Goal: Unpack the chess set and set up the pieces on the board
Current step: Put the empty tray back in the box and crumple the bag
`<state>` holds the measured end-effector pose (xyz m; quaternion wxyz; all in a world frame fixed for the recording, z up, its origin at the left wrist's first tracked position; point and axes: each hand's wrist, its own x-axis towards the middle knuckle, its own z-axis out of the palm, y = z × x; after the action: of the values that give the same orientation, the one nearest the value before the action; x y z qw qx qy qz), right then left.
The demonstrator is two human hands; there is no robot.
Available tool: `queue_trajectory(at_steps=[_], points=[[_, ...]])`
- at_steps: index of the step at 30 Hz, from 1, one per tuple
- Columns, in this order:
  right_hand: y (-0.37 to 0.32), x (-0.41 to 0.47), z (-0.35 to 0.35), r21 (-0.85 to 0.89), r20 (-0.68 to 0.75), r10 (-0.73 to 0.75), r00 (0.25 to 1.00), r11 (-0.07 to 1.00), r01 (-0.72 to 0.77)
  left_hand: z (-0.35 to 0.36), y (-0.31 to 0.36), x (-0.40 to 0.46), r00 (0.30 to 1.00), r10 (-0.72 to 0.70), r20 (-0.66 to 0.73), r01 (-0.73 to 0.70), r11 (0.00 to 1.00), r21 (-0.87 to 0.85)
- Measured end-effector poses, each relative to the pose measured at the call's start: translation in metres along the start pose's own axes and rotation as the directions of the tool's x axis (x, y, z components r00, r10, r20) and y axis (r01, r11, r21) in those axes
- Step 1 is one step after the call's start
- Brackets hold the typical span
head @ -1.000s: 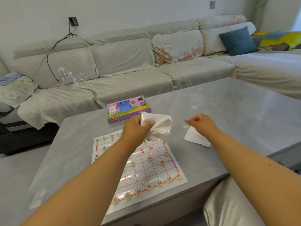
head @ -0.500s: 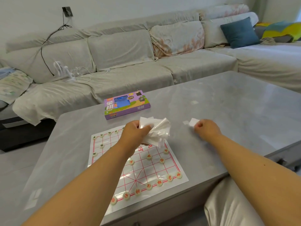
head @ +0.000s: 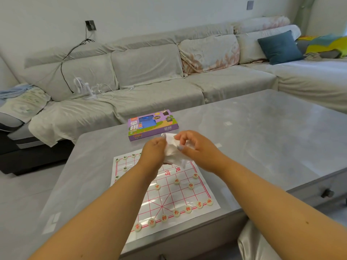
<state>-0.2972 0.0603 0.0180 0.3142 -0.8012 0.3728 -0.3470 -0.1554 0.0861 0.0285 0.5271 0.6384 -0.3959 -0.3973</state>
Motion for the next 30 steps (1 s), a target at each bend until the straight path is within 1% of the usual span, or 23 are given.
queue_trajectory(at_steps=[3, 5, 6, 7, 8, 9, 11, 12, 13, 14, 15, 16, 18, 19, 23, 27, 30], points=[[-0.007, -0.002, 0.008, -0.179, -0.018, -0.07, 0.997, 0.982, 0.066, -0.001, 0.006, -0.005, 0.989, -0.132, -0.062, 0.125, 0.986, -0.106], [-0.013, -0.003, 0.01, -0.246, -0.042, -0.106, 0.993, 0.965, 0.092, -0.005, 0.008, -0.008, 0.985, -0.173, -0.017, 0.167, 0.966, -0.196], [-0.015, -0.003, 0.011, -0.269, -0.044, -0.125, 0.991, 0.957, 0.109, -0.006, 0.007, -0.009, 0.987, -0.162, 0.014, 0.162, 0.969, -0.188], [-0.016, -0.003, 0.012, -0.284, -0.035, -0.132, 0.991, 0.952, 0.117, -0.008, 0.005, -0.01, 0.99, -0.138, 0.039, 0.142, 0.982, -0.126], [-0.016, -0.004, 0.012, -0.279, -0.006, -0.122, 0.993, 0.953, 0.115, -0.011, 0.004, -0.011, 0.993, -0.104, 0.059, 0.107, 0.993, -0.048], [-0.016, -0.004, 0.01, -0.235, 0.037, -0.087, 0.996, 0.968, 0.093, -0.013, 0.001, -0.011, 0.995, -0.063, 0.074, 0.062, 0.998, 0.026], [-0.021, -0.003, 0.0, -0.024, 0.093, 0.009, 0.996, 1.0, -0.007, -0.017, -0.003, -0.013, 0.996, -0.004, 0.09, -0.007, 0.992, 0.124], [-0.023, -0.002, -0.006, 0.072, 0.072, 0.045, 0.996, 0.996, -0.05, -0.018, -0.003, -0.013, 0.996, 0.014, 0.084, -0.029, 0.985, 0.17], [-0.024, 0.001, -0.012, 0.093, 0.022, 0.06, 0.998, 0.994, -0.062, -0.018, -0.003, -0.014, 0.997, 0.038, 0.072, -0.053, 0.974, 0.222], [-0.026, 0.004, -0.016, 0.052, -0.025, 0.06, 0.998, 0.997, -0.059, -0.018, -0.004, -0.015, 0.996, 0.069, 0.059, -0.082, 0.959, 0.272], [-0.027, 0.006, -0.018, -0.018, -0.035, 0.049, 0.998, 0.999, -0.05, -0.017, -0.003, -0.016, 0.993, 0.103, 0.052, -0.114, 0.945, 0.308], [-0.027, 0.008, -0.017, -0.09, -0.005, 0.041, 0.999, 0.995, -0.041, -0.016, -0.002, -0.017, 0.989, 0.137, 0.049, -0.146, 0.934, 0.325], [-0.025, 0.008, -0.008, -0.2, 0.096, 0.045, 0.994, 0.98, -0.025, -0.013, 0.002, -0.019, 0.981, 0.187, 0.043, -0.191, 0.933, 0.306], [-0.023, 0.007, -0.003, -0.214, 0.13, 0.047, 0.99, 0.977, -0.018, -0.013, 0.003, -0.021, 0.978, 0.203, 0.044, -0.207, 0.936, 0.286], [-0.02, 0.006, -0.002, -0.125, 0.209, 0.057, 0.976, 0.992, -0.031, -0.017, 0.003, -0.027, 0.966, 0.253, 0.058, -0.259, 0.931, 0.256], [-0.022, 0.005, -0.003, 0.007, 0.279, 0.119, 0.953, 0.992, -0.126, -0.02, 0.003, -0.034, 0.945, 0.313, 0.094, -0.327, 0.919, 0.222], [-0.026, 0.004, -0.003, 0.049, 0.315, 0.128, 0.94, 0.987, -0.151, -0.022, 0.005, -0.037, 0.926, 0.372, 0.071, -0.378, 0.896, 0.235]])
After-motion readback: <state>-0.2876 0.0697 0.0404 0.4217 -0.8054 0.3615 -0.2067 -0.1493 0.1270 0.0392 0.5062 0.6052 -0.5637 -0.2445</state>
